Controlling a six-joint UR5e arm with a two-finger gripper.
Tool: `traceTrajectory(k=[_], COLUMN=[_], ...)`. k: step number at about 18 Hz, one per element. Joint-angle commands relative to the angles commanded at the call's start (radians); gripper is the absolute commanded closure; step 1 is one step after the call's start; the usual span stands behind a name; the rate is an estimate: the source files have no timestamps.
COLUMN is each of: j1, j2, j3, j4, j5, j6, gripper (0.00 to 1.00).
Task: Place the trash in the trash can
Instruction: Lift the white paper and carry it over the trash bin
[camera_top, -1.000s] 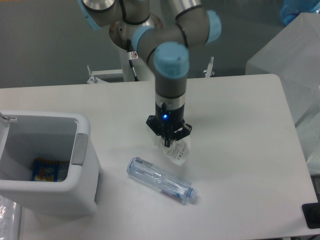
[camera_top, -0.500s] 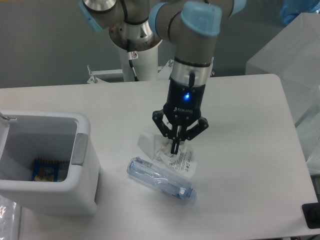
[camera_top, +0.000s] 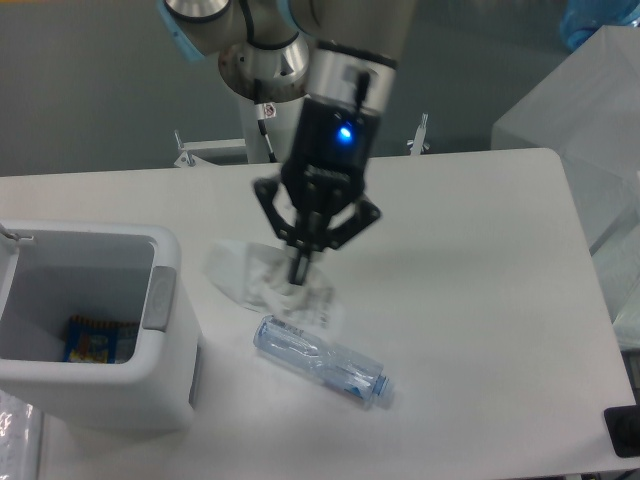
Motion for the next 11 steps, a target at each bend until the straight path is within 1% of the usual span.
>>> traceTrajectory(k=[2,3,7,9,11], j1=[-0.057,-0.077,-0.135,-0.172,-0.183], j2=[0.012,0.009,-0.001,-0.003,-0.02], j3=[-0.009,-0.003,-0.015,-0.04,-0.038], j4=[0.0,0.0,0.0,0.002,0.02], j5=[-0.002,-0.002,-0.002,-0.002,-0.002], j6=[-0.006,-0.008,0.0,0.001,0.0], gripper=[0.89,0.89,0.89,0.89,0.88])
